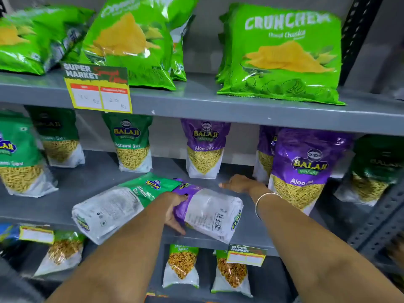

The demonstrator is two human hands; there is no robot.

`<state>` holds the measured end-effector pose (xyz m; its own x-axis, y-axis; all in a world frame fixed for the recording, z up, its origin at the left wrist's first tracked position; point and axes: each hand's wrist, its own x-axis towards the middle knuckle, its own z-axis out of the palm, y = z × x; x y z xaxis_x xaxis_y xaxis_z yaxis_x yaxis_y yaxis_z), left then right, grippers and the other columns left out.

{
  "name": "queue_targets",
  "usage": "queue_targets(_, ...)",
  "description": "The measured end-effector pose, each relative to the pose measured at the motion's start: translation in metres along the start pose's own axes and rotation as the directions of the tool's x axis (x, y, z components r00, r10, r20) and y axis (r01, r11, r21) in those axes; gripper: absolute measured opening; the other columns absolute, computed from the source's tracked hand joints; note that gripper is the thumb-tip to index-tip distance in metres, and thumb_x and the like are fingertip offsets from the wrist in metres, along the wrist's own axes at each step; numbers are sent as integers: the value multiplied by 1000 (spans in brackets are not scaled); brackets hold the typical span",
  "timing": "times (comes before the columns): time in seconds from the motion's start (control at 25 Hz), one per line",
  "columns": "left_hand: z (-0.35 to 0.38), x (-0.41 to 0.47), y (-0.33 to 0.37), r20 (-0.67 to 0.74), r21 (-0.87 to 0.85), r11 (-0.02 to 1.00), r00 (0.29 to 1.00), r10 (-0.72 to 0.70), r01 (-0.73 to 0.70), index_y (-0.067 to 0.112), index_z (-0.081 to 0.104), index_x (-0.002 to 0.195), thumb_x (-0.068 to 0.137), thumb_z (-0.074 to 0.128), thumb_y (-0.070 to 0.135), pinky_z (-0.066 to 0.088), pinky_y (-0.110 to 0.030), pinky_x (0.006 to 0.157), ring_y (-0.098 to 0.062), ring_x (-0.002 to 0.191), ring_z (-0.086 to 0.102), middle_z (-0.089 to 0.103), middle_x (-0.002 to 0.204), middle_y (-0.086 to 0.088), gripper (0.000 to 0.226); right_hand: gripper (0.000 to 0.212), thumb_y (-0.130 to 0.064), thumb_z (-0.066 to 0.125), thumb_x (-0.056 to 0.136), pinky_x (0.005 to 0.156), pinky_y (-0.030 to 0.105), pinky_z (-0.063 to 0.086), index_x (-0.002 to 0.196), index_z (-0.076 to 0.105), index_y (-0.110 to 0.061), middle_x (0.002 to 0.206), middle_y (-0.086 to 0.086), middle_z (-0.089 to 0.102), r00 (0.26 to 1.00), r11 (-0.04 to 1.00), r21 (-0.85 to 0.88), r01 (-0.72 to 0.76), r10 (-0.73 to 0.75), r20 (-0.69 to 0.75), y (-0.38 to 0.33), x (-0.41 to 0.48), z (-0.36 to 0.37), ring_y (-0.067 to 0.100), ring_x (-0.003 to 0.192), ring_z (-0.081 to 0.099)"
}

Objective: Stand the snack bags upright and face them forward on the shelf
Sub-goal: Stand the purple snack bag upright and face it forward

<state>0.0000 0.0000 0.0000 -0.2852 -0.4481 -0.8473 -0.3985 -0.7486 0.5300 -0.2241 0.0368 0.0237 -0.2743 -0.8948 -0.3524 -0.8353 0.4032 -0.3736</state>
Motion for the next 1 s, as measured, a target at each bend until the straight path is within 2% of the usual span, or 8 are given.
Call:
queue_targets(0.16,7,6,-1,-17,-218,970,995,103,-104,6,33,138,87,60,27,32,-76,70,-45,117,54,57,119,-21,61,51,-49,59,82,75,25,39,105,61,-4,96,7,53,981,990,136,-26,-1,194,3,20,11,21,87,52)
queue_targets(0.32,1,-1,2,79,-175,983,995,62,-48,2,43,123,90,56,27,27,-56,112,-40,133,42,60,105,-23,43,36,-33,67,82,35,11,37,62,50,-9,56,4,47,951,976,200,-86,21,307,-2,18,-2,12,44,44)
queue_targets(0.44,-1,-7,10,135,-70,996,989,64,-55,-1,50,114,88,59,26,25,-55,114,-35,129,47,57,97,-17,39,31,-27,71,79,43,21,50,62,54,-7,36,-1,54,914,956,250,-153,41,404,6,10,-10,11,35,52)
queue_targets(0.52,2,-12,16,181,7,998,982,55,-57,1,50,113,87,61,24,26,-55,114,-32,106,58,57,98,-13,36,32,-28,74,75,51,27,54,61,55,-6,37,1,58,882,952,238,-195,64,467,15,7,-16,14,39,56)
queue_targets(0.72,19,-31,32,187,131,983,977,107,-132,3,52,97,87,61,19,28,-53,114,-25,83,59,61,91,-9,21,55,-35,92,28,49,24,50,60,56,-10,48,3,52,912,936,269,-229,110,396,25,-9,-39,16,47,49)
queue_targets(0.84,30,-44,35,155,197,955,969,194,-222,2,52,91,87,62,15,31,-54,112,-26,97,62,69,96,-11,17,28,-21,84,60,52,29,57,73,63,-8,59,4,61,926,931,313,-190,64,372,22,-24,-49,15,53,60)
queue_targets(0.92,32,-50,41,114,277,903,944,309,-329,-1,53,118,85,64,12,36,-55,107,-30,118,55,54,130,-16,37,7,-11,72,77,61,33,59,80,66,-9,64,3,69,932,911,382,-156,8,362,21,-30,-52,14,56,68)
queue_targets(1.0,29,-51,50,64,292,848,894,444,-443,0,44,134,81,69,6,43,-55,100,-33,122,49,43,142,-17,59,10,-8,70,78,63,34,60,88,67,-9,76,6,69,949,901,421,-102,-38,313,17,-28,-48,13,61,68)
